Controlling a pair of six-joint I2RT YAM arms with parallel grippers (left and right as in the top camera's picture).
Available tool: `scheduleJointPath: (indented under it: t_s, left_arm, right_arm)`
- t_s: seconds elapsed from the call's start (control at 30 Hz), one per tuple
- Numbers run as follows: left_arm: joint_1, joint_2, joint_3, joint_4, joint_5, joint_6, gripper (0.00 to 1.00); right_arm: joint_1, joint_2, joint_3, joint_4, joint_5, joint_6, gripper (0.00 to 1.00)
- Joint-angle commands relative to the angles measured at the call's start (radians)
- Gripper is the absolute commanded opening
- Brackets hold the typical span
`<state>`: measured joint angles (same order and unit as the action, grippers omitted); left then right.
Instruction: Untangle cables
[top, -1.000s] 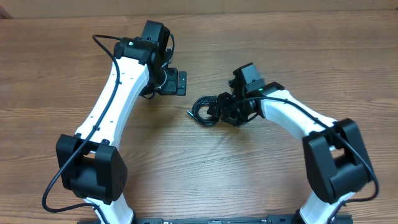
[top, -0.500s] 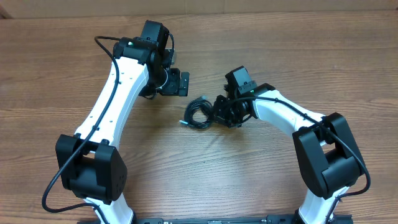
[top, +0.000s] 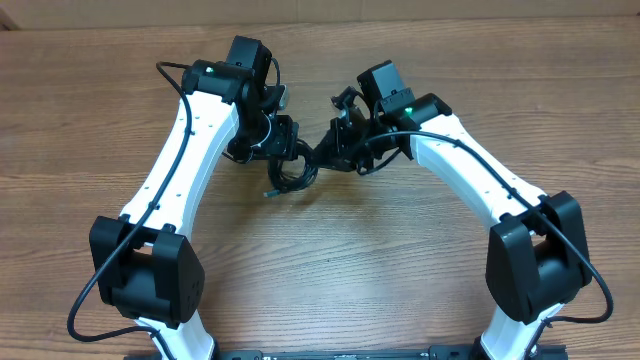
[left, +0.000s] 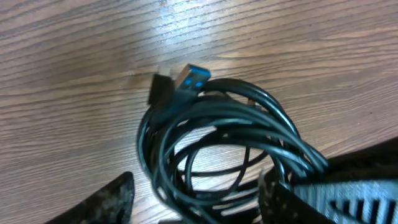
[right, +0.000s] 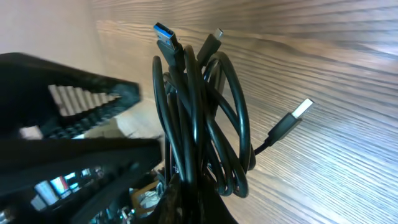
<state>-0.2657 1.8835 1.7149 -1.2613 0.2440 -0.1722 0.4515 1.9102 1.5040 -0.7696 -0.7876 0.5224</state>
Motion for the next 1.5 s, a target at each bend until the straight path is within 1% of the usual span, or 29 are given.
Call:
scheduleJointPath:
  t_s: [0.0, 0.13, 0.2, 0.3, 0.37, 0.4, 0.47, 0.5, 0.6, 0.8, 0.9, 0.97, 1.03, 1.07, 1.13, 1.2, 1.23, 1.27, 1.3, 1.37, 1.4, 1.43, 1.47]
  left_arm:
    - [0.007, 0.014, 0.021, -0.002, 0.012, 0.019, 0.6]
    - [0.007, 0.021, 0.021, -0.006, 0.014, 0.019, 0.47]
    - [0.007, 0.03, 0.019, -0.01, 0.019, 0.019, 0.44]
    - [0.003, 0.043, 0.018, -0.014, 0.019, 0.019, 0.42]
    - [0.0, 0.056, 0.018, -0.019, 0.02, 0.019, 0.36]
    - [-0.004, 0.066, 0.018, -0.022, 0.02, 0.019, 0.33]
    - [-0.01, 0.083, 0.018, -0.024, 0.02, 0.019, 0.19]
    - [-0.011, 0.086, 0.018, -0.024, 0.02, 0.018, 0.04]
    - [-0.01, 0.084, 0.018, -0.022, 0.031, 0.003, 0.04]
    - [-0.008, 0.084, 0.032, -0.024, 0.068, 0.004, 0.04]
    - [-0.008, 0.084, 0.046, -0.025, 0.068, 0.004, 0.04]
    - [-0.008, 0.084, 0.048, -0.025, 0.068, 0.003, 0.04]
    - [-0.008, 0.084, 0.048, -0.026, 0.068, 0.003, 0.07]
    - [-0.008, 0.084, 0.048, -0.028, 0.068, 0.003, 0.08]
    - [-0.007, 0.084, 0.048, -0.031, 0.068, 0.003, 0.12]
    - [-0.005, 0.084, 0.048, -0.033, 0.072, 0.003, 0.18]
    - [-0.003, 0.084, 0.048, -0.033, 0.079, 0.0, 0.22]
    - [-0.003, 0.084, 0.048, -0.033, 0.092, 0.0, 0.27]
    - [-0.002, 0.084, 0.048, -0.033, 0.102, 0.0, 0.32]
    - [-0.002, 0.084, 0.048, -0.032, 0.109, 0.0, 0.35]
    - [-0.002, 0.084, 0.048, -0.033, 0.108, 0.0, 0.36]
    - [-0.002, 0.084, 0.048, -0.034, 0.108, 0.001, 0.42]
    - [-0.002, 0.084, 0.048, -0.033, 0.108, 0.0, 0.45]
  right_arm:
    - [-0.005, -0.045, 0.03, 0.008, -0.072, -0.026, 0.04]
    - [-0.022, -0.045, 0.031, 0.016, -0.097, -0.026, 0.04]
    - [-0.032, -0.045, 0.03, 0.015, -0.107, -0.026, 0.04]
    - [-0.038, -0.045, 0.03, 0.019, -0.135, -0.026, 0.04]
    - [-0.038, -0.045, 0.03, 0.02, -0.134, -0.027, 0.03]
    - [-0.038, -0.045, 0.03, 0.019, -0.134, -0.027, 0.04]
    - [-0.038, -0.045, 0.03, 0.02, -0.134, -0.027, 0.04]
    - [-0.038, -0.045, 0.03, 0.019, -0.128, -0.027, 0.04]
    - [-0.038, -0.045, 0.03, 0.006, -0.095, -0.027, 0.03]
    - [-0.038, -0.045, 0.03, 0.004, -0.097, -0.028, 0.04]
    - [-0.038, -0.045, 0.029, -0.001, -0.057, -0.063, 0.06]
    - [-0.038, -0.045, 0.029, -0.029, 0.106, -0.015, 0.05]
    - [-0.035, -0.045, 0.029, -0.089, 0.327, 0.092, 0.04]
    - [-0.034, -0.045, 0.029, -0.115, 0.391, 0.127, 0.04]
    - [-0.034, -0.045, 0.029, -0.13, 0.394, 0.132, 0.04]
    - [-0.034, -0.045, 0.029, -0.114, 0.299, 0.095, 0.04]
    - [-0.034, -0.045, 0.029, -0.097, 0.235, 0.051, 0.04]
    - [-0.034, -0.045, 0.029, -0.089, 0.209, 0.037, 0.06]
    - [-0.034, -0.045, 0.029, -0.085, 0.198, 0.032, 0.08]
    - [-0.034, -0.045, 0.029, -0.086, 0.23, 0.034, 0.28]
    - [-0.034, -0.045, 0.029, -0.09, 0.271, 0.034, 0.45]
    - [-0.034, -0.045, 0.027, -0.093, 0.348, 0.034, 0.54]
    - [-0.033, -0.045, 0.024, -0.097, 0.454, 0.034, 0.59]
